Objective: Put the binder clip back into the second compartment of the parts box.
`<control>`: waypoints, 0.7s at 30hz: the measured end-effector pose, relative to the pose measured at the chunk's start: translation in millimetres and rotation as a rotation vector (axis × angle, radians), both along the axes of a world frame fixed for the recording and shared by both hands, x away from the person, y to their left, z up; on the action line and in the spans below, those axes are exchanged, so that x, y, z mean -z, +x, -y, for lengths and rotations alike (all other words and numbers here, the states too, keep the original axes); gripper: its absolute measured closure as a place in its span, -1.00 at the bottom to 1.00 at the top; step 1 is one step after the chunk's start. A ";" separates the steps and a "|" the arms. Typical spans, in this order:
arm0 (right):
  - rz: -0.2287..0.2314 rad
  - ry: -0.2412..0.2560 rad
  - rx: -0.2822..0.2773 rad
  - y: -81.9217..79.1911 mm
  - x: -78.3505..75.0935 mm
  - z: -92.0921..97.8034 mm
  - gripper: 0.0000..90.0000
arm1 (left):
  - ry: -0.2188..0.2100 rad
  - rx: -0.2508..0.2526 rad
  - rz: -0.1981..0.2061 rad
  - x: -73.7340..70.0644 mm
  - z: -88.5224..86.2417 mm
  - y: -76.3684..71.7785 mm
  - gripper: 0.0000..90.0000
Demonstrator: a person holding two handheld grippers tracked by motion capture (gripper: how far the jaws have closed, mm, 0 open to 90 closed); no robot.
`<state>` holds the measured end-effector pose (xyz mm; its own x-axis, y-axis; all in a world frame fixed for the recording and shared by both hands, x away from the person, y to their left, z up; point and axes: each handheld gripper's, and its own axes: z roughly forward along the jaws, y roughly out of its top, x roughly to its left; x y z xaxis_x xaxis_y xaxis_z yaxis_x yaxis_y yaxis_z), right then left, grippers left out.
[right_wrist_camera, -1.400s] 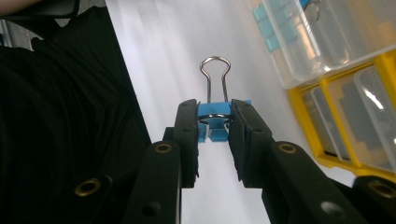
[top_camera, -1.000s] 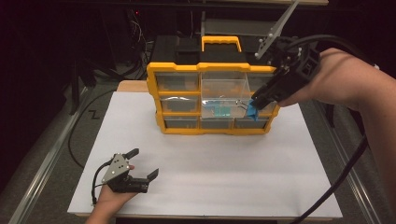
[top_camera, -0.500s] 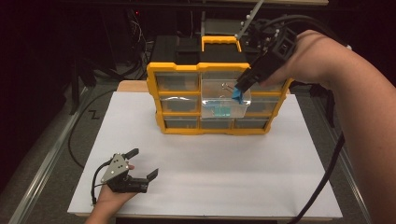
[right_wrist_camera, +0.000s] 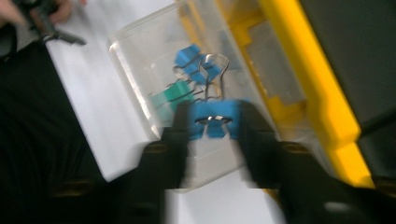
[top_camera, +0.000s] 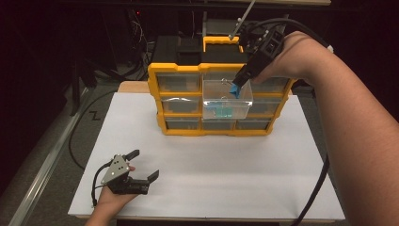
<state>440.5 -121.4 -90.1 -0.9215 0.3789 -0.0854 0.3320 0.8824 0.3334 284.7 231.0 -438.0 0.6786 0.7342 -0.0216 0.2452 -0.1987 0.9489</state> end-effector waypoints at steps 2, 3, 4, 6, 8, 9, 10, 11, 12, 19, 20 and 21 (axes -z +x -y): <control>-0.001 0.021 0.031 -0.3 -0.5 3.8 -0.13 | 0.001 -0.001 -0.002 0.0 -0.2 0.1 -0.99; 0.006 0.026 0.032 -2.2 -0.7 5.8 -0.27 | -0.001 -0.001 -0.003 0.4 0.1 0.3 -0.99; 0.028 0.020 0.036 -7.9 -1.3 9.3 -0.40 | 0.003 0.000 -0.004 0.6 0.2 0.6 -0.99; 0.041 0.026 0.046 -15.9 -0.5 16.2 -0.48 | 0.007 0.002 -0.005 0.9 0.6 0.9 -0.99; 0.041 0.036 0.056 -27.3 3.9 26.8 -0.59 | 0.011 0.003 -0.006 0.9 0.6 1.0 -0.99; 0.040 0.031 0.063 -32.4 7.0 32.0 -0.64 | 0.006 0.001 -0.006 0.9 1.2 0.8 -0.99; 0.041 0.027 0.070 -37.5 11.4 36.4 -0.70 | 0.004 0.001 -0.006 0.9 1.5 0.5 -0.99; 0.044 0.029 0.070 -41.3 15.2 40.1 -0.74 | 0.006 0.001 -0.008 0.7 1.9 0.3 -0.99; 0.042 0.028 0.077 -48.1 23.6 47.3 -0.83 | 0.006 0.000 -0.008 0.7 2.3 0.3 -0.99; 0.047 0.029 0.104 -69.8 86.8 69.2 -1.00 | 0.013 -0.004 -0.015 1.2 3.5 0.8 -0.99; 0.046 0.027 0.112 -70.6 101.0 71.5 -1.00 | 0.013 -0.006 -0.015 1.2 3.4 0.8 -0.99; 0.040 0.036 0.122 -71.4 121.0 74.1 -1.00 | 0.014 -0.006 -0.017 1.1 3.2 0.8 -0.99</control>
